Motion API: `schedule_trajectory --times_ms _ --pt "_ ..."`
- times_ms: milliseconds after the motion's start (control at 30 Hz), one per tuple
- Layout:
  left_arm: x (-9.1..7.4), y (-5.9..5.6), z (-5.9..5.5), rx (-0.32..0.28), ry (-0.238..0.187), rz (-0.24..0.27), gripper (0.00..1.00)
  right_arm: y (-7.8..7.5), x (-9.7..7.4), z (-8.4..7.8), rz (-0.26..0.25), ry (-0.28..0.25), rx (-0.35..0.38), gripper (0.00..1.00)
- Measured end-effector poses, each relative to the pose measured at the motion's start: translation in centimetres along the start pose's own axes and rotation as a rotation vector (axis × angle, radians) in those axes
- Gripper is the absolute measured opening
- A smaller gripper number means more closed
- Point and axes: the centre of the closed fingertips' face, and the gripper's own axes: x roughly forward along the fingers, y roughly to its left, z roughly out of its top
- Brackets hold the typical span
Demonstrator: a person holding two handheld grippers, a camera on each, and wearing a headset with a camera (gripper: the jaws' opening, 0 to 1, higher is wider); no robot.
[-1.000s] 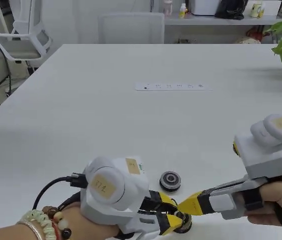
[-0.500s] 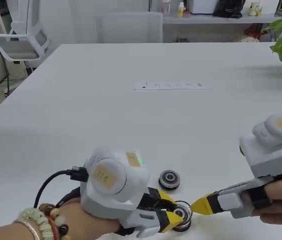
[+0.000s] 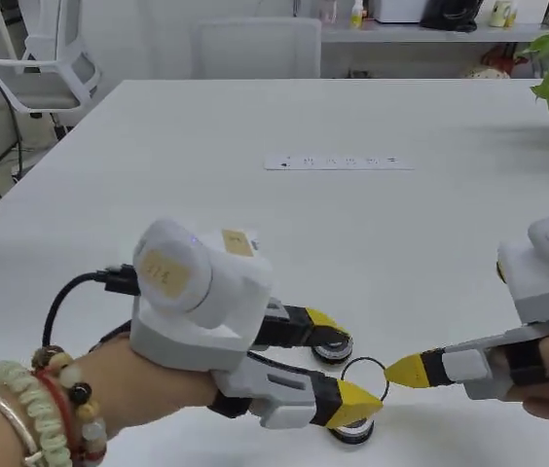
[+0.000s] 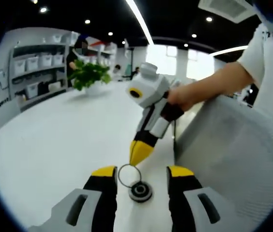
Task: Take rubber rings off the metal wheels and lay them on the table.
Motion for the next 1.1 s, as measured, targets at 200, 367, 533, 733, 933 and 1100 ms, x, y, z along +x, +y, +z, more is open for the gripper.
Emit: schedule_trajectory --times_ms 200,367,533,733,933,1100 --pt "-1.9 -0.2 0.7 0.086 0.052 -0.020 0.58 -0.6 -0.7 0.4 -0.040 -0.019 -0.021 0.00" --pt "-3.9 -0.6 1.8 0.096 0.029 -0.009 0.61 -0.7 -1.2 0.9 -0.045 -0.046 -0.019 0.00" --pt "-6.2 0.1 1.5 0.088 0.030 0.052 0.66 -0.7 -1.8 1.6 -0.049 -0.077 -0.020 0.00" --pt "-9.2 1.0 0.5 0.043 0.018 0.138 0.67 -0.6 -2.3 2.3 -0.047 -0.113 -0.013 0.00" --pt "-11.6 1.7 -1.0 0.012 0.040 0.213 0.67 -0.1 -2.9 3.3 -0.035 -0.158 -0.016 0.00" --pt "-12.4 1.5 -2.1 -0.017 0.045 0.232 0.67 0.9 -2.9 4.1 0.004 -0.192 0.000 0.00"
